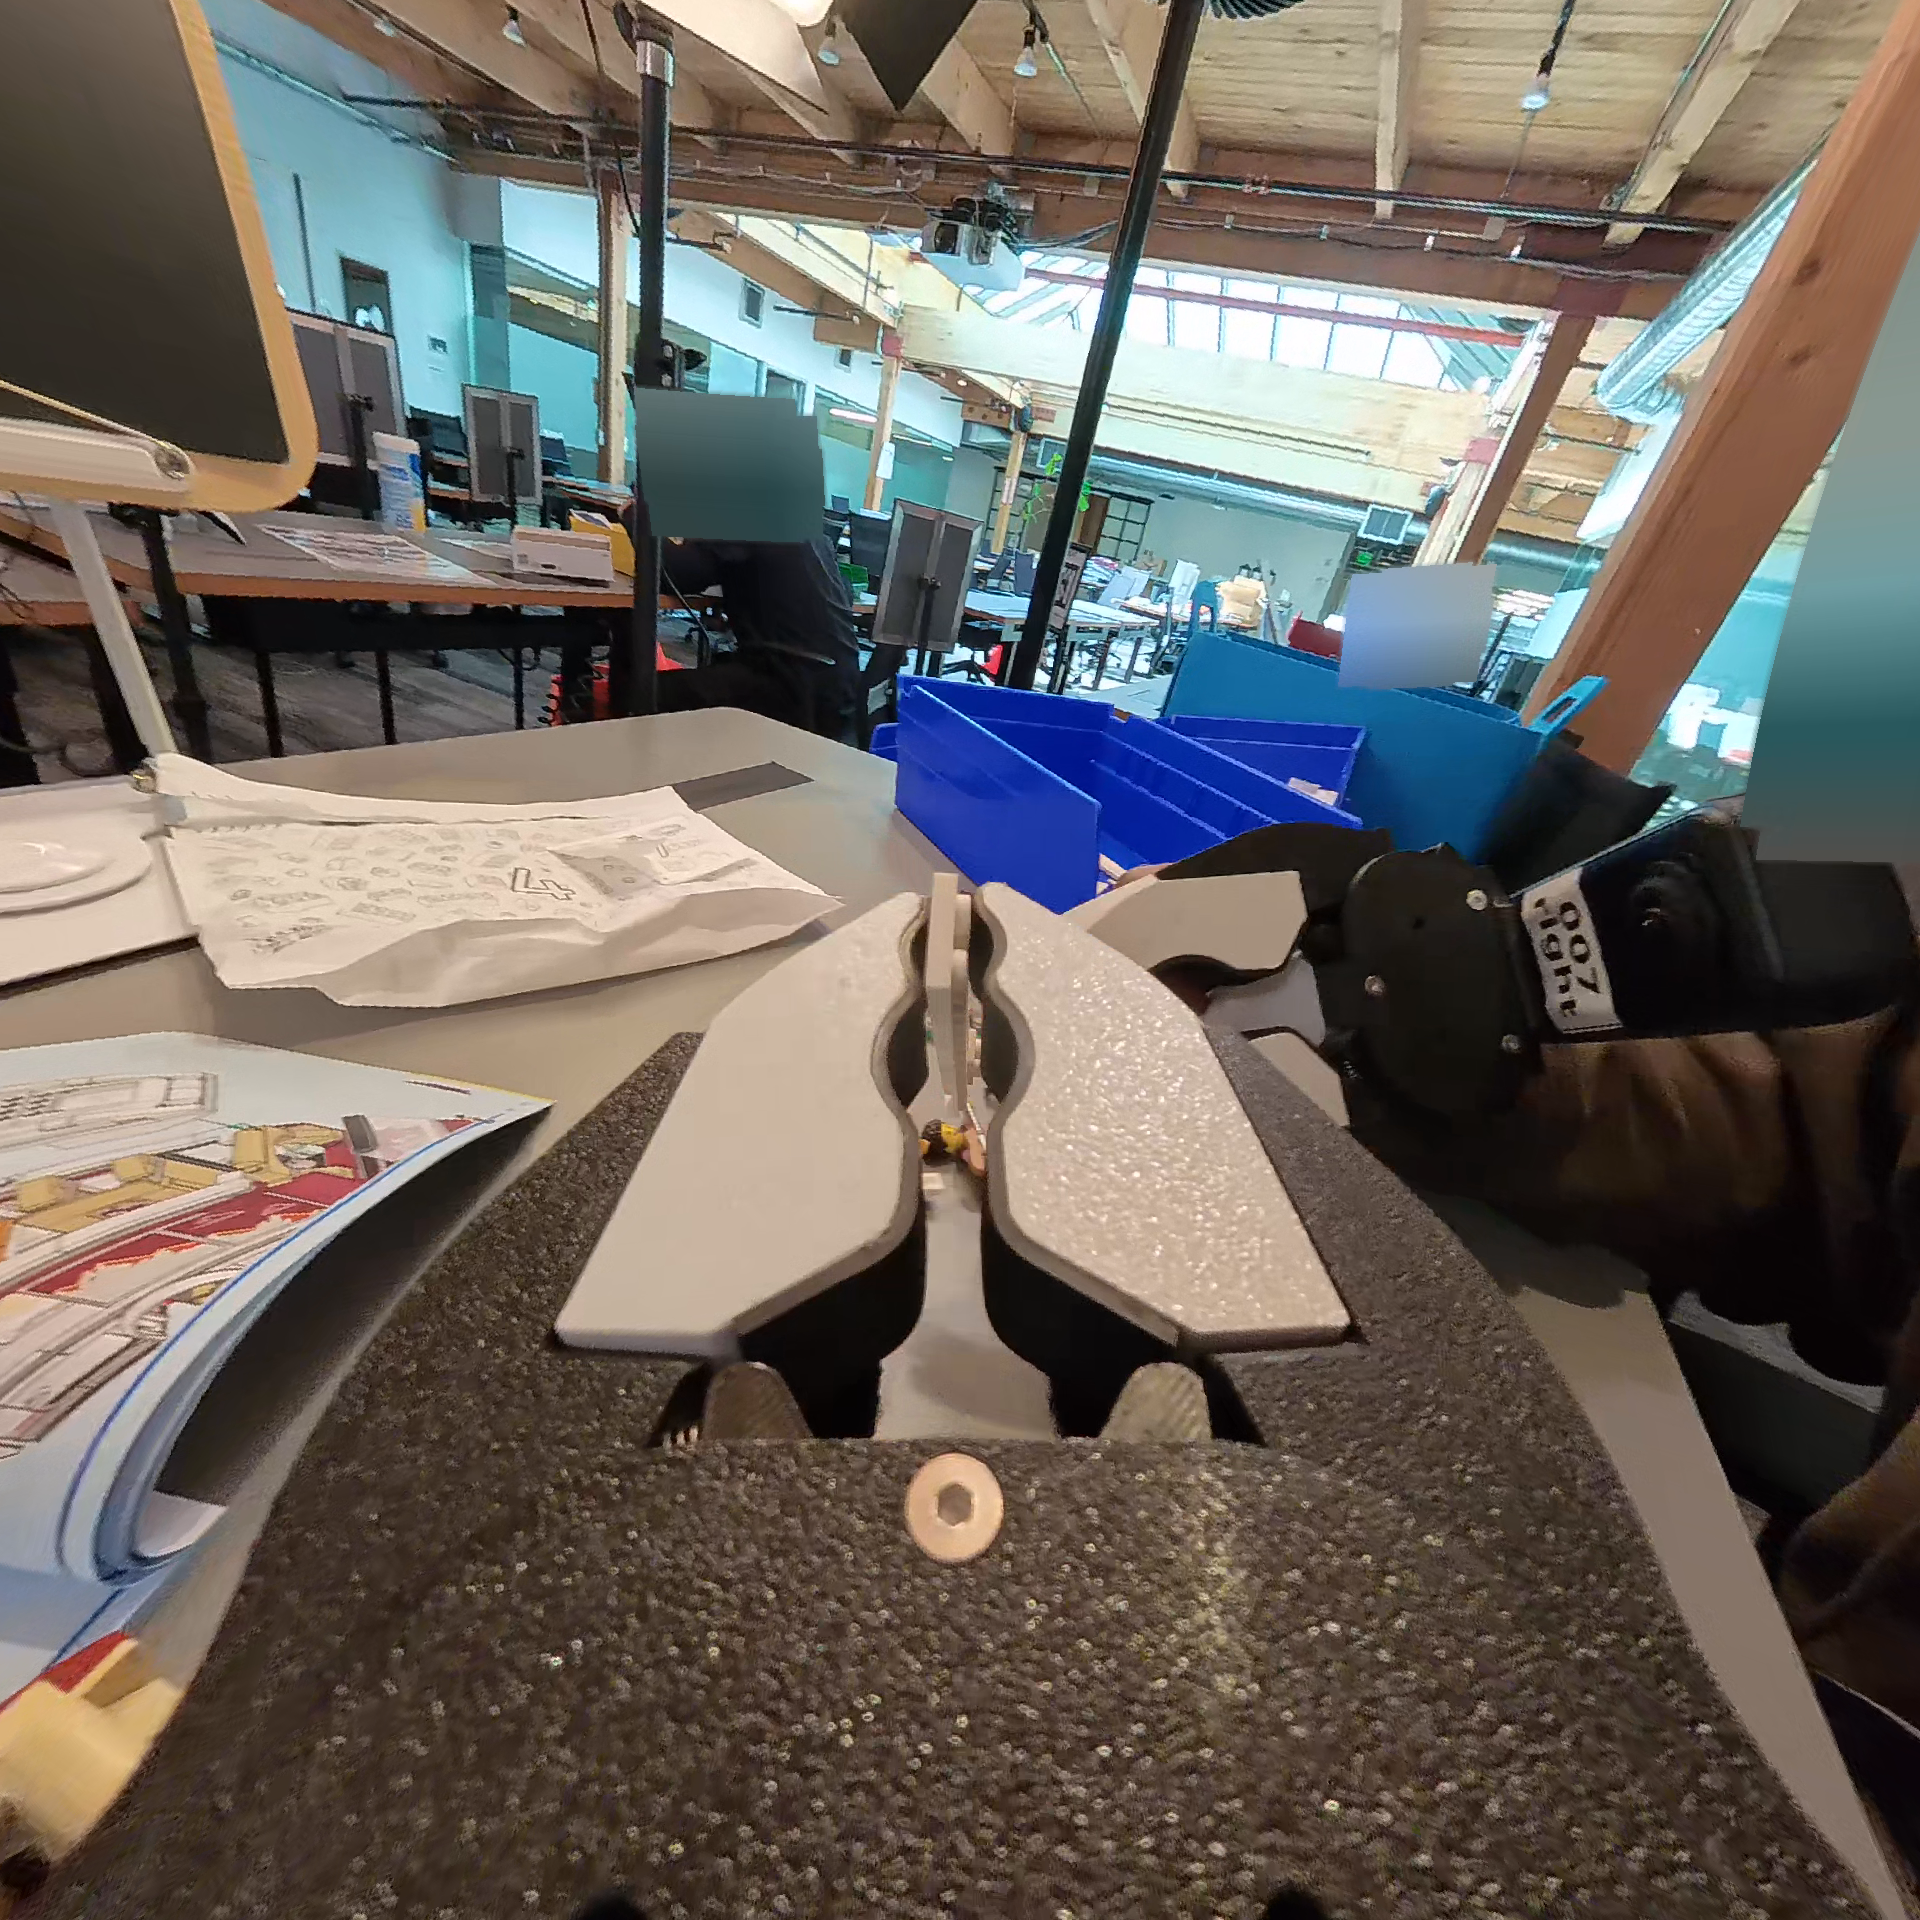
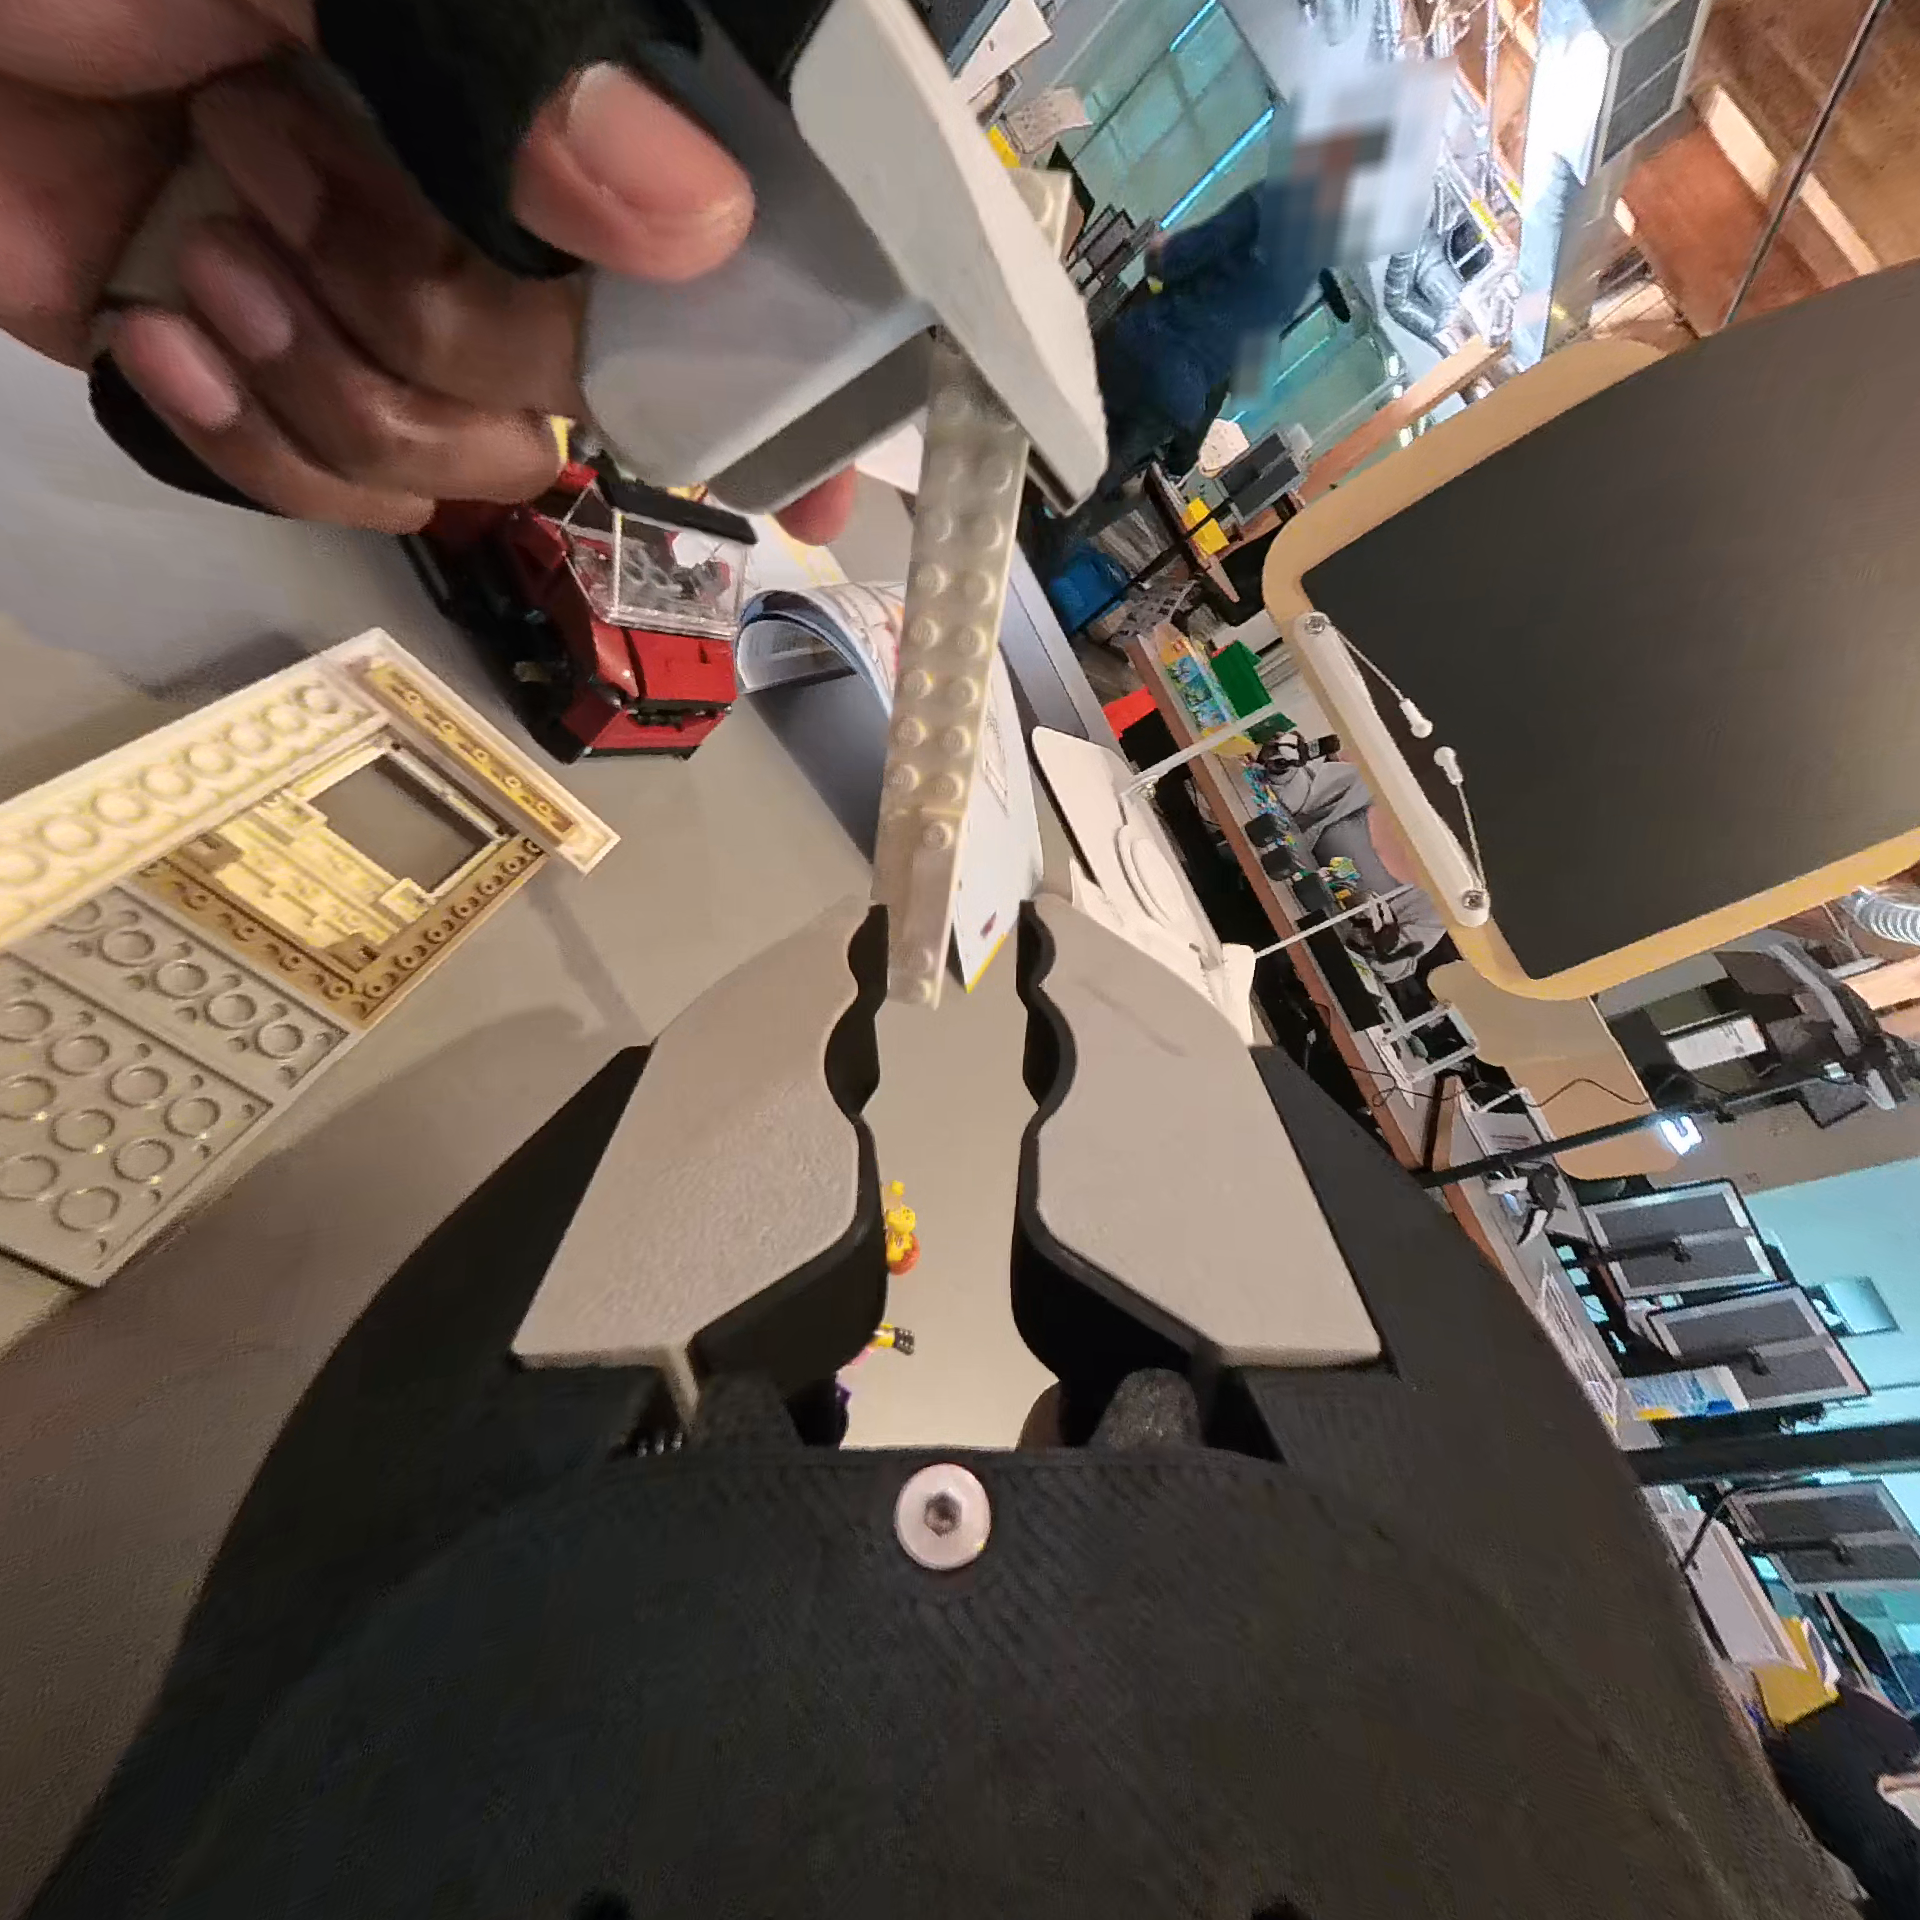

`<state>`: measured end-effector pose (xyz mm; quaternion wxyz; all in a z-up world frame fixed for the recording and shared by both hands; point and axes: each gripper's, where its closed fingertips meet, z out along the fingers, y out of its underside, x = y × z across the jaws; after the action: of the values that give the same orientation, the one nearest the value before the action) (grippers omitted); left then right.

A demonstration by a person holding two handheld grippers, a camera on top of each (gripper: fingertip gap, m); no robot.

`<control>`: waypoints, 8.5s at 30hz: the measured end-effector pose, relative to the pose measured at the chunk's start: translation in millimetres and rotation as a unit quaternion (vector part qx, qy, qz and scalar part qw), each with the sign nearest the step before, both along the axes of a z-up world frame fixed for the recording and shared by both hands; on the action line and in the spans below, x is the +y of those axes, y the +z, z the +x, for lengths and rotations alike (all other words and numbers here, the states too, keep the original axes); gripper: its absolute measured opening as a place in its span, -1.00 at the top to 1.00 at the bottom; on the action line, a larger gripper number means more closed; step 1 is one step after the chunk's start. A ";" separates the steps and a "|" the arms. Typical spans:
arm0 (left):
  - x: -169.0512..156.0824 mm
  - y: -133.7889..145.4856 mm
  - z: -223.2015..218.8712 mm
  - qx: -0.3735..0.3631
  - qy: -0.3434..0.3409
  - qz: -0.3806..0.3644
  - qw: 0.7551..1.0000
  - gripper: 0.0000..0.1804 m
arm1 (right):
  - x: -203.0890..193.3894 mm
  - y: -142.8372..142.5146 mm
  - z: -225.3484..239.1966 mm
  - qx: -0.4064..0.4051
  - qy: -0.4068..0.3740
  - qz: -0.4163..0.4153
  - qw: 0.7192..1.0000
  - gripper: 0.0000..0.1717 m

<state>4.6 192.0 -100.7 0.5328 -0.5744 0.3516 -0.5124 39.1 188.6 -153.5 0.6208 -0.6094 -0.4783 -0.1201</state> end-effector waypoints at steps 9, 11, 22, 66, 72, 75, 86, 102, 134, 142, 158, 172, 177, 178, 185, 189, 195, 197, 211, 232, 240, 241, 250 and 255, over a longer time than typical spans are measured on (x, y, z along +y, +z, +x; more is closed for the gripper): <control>-5.6 -1.6 3.8 -0.006 -0.032 -0.022 0.999 0.95 | -0.1 -9.0 -1.0 -0.008 0.005 -0.022 1.000 0.83; -5.0 -1.2 3.6 -0.012 -0.036 -0.029 0.999 0.94 | -0.3 -8.9 -1.2 -0.002 0.007 -0.027 1.000 0.83; -11.8 -36.8 21.4 0.079 -0.065 -0.051 0.993 0.94 | -7.6 -8.6 -9.5 0.017 0.029 -0.043 0.998 0.83; -21.3 -31.8 22.1 0.105 -0.036 -0.002 0.994 0.93 | -14.3 1.6 -12.6 -0.066 0.006 0.047 0.997 0.85; -19.3 -32.1 21.3 0.108 -0.020 -0.005 0.994 0.93 | -16.1 1.9 -13.1 -0.086 -0.001 0.070 0.994 0.85; -12.1 -33.9 18.0 0.109 0.000 -0.022 0.994 0.94 | -18.4 4.1 -13.7 -0.097 -0.004 0.093 0.991 0.93; 3.8 -25.6 6.9 0.062 0.002 -0.068 0.996 0.95 | -15.4 16.2 -16.3 -0.063 -0.019 0.123 0.990 0.95; -21.5 -28.1 22.1 0.097 -0.023 0.003 0.995 0.94 | -15.9 13.2 -21.8 -0.015 0.010 0.068 0.998 0.85; -10.3 -2.4 3.6 0.049 -0.010 0.045 0.998 0.95 | -14.8 21.4 -13.3 -0.010 -0.006 0.094 0.995 0.81; -22.8 -5.5 11.0 0.054 -0.040 0.064 0.996 0.95 | -17.1 23.9 -16.7 0.012 0.010 0.079 0.997 0.76; -30.3 -1.8 12.0 0.033 -0.061 0.058 0.996 0.95 | -21.7 25.3 -20.9 -0.016 0.013 0.100 0.995 0.91; -33.2 3.4 9.8 0.060 -0.002 0.162 0.985 0.94 | -28.0 31.5 -22.3 -0.004 0.013 0.112 0.994 0.91; -32.1 3.3 9.1 0.067 0.007 0.171 0.983 0.93 | -30.6 32.2 -22.0 -0.004 0.015 0.113 0.994 0.91; -31.9 3.2 9.0 0.067 0.008 0.170 0.983 0.93 | -31.3 32.2 -22.0 -0.004 0.015 0.113 0.994 0.91; -10.9 0.9 0.7 0.085 0.074 0.164 0.980 0.94 | -40.1 32.9 -25.4 -0.004 0.034 0.117 0.992 1.00; 2.5 10.4 -12.5 0.042 0.067 0.112 0.991 0.94 | -46.0 33.4 -35.8 -0.012 0.044 0.133 0.990 1.00; -21.1 13.0 -0.6 0.032 0.019 0.144 0.989 0.94 | -21.8 26.6 -17.6 -0.003 -0.016 0.115 0.993 0.88; -23.5 11.9 1.0 0.035 0.013 0.147 0.988 0.94 | -20.2 28.1 -16.1 0.008 -0.018 0.111 0.994 0.80; -36.0 2.6 11.2 0.031 -0.053 0.114 0.992 0.94 | -18.0 28.2 -14.5 -0.004 -0.019 0.114 0.993 0.81; -33.8 -4.4 16.1 0.059 0.000 0.135 0.989 0.95 | -28.8 43.2 -26.3 0.009 -0.003 0.157 0.988 0.83; -34.7 -5.1 17.3 0.057 0.001 0.130 0.990 0.95 | -27.7 39.4 -28.5 0.010 0.000 0.142 0.990 0.86; -35.4 -5.2 17.6 0.057 -0.002 0.130 0.990 0.94 | -27.6 38.9 -28.8 0.010 0.001 0.140 0.990 0.86; -38.2 -6.4 18.2 0.061 -0.016 0.128 0.990 0.94 | -27.5 37.8 -29.3 -0.002 0.001 0.136 0.991 0.90; -39.4 -4.6 17.5 0.063 -0.012 0.138 0.988 0.94 | -30.4 39.3 -29.4 -0.017 0.003 0.137 0.990 0.91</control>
<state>22.1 152.6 -105.2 0.5780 -0.5220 0.4585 -0.4280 9.7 158.2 -114.2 0.6906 -0.5152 -0.4695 -0.1931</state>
